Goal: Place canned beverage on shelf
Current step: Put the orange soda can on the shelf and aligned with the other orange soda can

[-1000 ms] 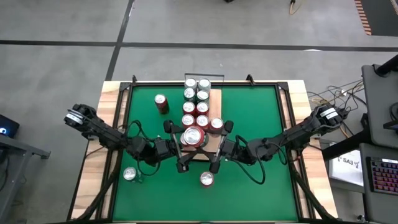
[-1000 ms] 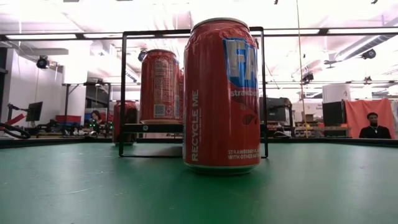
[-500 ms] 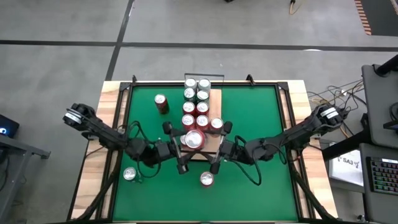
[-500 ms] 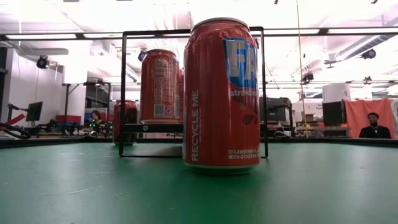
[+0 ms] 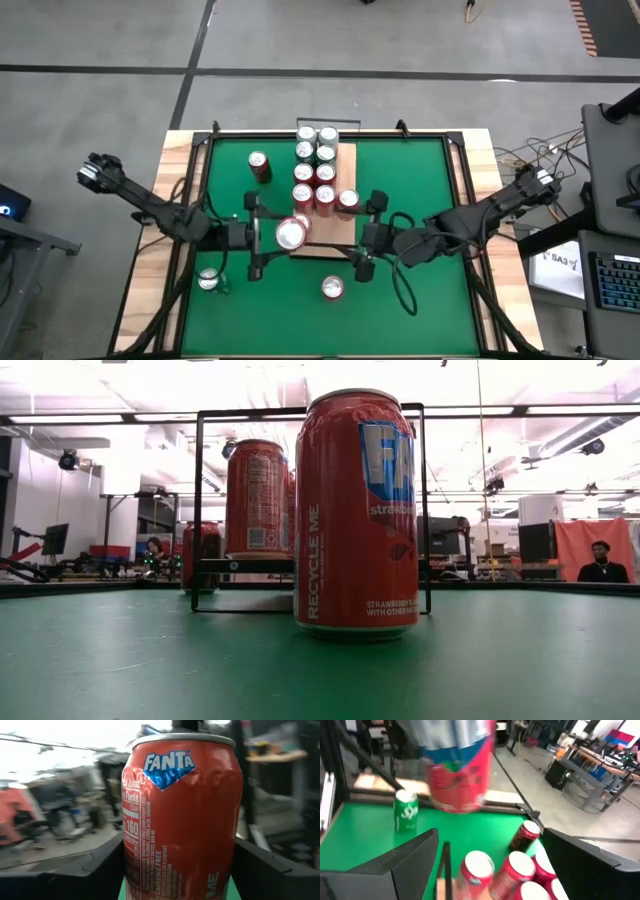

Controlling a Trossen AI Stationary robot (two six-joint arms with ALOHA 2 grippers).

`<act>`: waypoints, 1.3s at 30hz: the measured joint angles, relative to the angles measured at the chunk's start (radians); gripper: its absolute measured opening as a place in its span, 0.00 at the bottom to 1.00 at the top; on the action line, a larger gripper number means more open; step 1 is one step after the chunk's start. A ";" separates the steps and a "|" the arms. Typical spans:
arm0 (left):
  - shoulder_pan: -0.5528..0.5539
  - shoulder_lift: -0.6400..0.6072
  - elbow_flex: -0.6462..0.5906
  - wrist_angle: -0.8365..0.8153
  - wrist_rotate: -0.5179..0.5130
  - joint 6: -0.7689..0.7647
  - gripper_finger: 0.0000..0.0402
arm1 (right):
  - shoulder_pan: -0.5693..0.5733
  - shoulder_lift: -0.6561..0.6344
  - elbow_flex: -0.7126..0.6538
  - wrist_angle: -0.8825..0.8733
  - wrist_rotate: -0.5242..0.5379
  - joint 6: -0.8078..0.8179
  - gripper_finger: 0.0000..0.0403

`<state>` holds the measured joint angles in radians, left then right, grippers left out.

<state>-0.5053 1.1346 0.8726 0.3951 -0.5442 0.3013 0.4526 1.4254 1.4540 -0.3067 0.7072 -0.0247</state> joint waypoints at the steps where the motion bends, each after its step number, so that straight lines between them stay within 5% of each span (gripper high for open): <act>1: 0.000 -0.018 -0.002 -0.037 0.029 -0.013 0.69 | 0.002 0.002 0.028 -0.050 0.000 -0.002 0.86; 5: 0.000 -0.078 -0.005 -0.145 0.127 -0.043 0.69 | 0.004 0.008 0.122 -0.197 -0.056 -0.024 0.87; 13: 0.001 -0.076 -0.008 -0.183 0.196 -0.064 0.69 | 0.005 0.019 0.223 -0.214 -0.209 -0.049 0.87; 28: 0.002 0.049 -0.007 0.002 0.198 -0.038 0.69 | -0.007 0.157 0.368 -0.212 -0.226 -0.152 0.87; 39: 0.004 0.123 0.042 0.030 0.196 -0.026 0.69 | -0.045 0.271 0.495 -0.219 -0.385 -0.173 0.86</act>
<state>-0.5014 1.2577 0.9141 0.4255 -0.3481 0.2754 0.4078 1.6960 1.9494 -0.5253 0.3227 -0.1976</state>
